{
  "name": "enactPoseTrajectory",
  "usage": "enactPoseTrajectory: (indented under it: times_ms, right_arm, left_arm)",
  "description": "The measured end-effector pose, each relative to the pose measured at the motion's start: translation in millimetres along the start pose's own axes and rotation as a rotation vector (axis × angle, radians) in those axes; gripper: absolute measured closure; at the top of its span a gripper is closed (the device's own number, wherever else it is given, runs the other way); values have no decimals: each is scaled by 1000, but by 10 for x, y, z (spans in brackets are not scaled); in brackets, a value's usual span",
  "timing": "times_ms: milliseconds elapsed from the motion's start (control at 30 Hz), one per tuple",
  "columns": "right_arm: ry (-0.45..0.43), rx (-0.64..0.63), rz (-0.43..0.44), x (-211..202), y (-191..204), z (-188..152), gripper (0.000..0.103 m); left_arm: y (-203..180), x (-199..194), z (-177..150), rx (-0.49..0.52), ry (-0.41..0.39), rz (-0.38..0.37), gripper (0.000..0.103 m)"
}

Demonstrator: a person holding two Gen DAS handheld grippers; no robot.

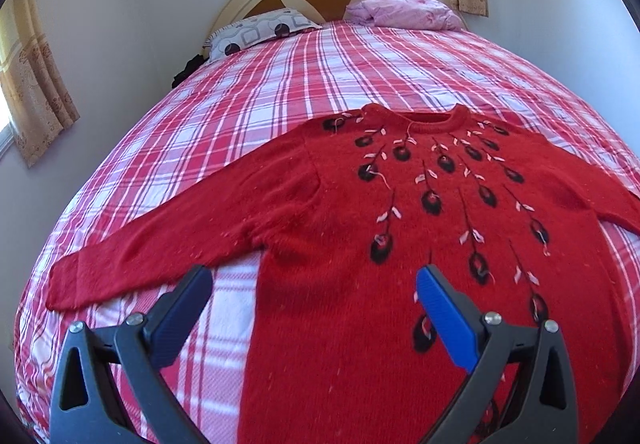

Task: Fold small clothes
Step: 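Reach the right gripper to the sweater sleeve cuff and close on it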

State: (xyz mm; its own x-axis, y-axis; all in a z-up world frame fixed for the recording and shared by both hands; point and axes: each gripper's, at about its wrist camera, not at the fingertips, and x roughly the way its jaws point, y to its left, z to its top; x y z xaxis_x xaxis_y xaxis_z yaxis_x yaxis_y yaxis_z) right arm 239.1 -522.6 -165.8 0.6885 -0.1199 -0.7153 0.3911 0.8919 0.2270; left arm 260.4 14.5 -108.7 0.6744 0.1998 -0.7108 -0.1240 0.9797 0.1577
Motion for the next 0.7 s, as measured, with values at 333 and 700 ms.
enactPoseTrajectory:
  times_ms: [333, 700]
  right_arm:
    - [-31, 288, -19, 308, -857, 378, 36]
    - [-95, 371, -2, 504, -1041, 545, 51]
  left_arm:
    - [-80, 478, 230, -9, 19, -26, 0]
    - [-67, 803, 98, -52, 109, -66, 0]
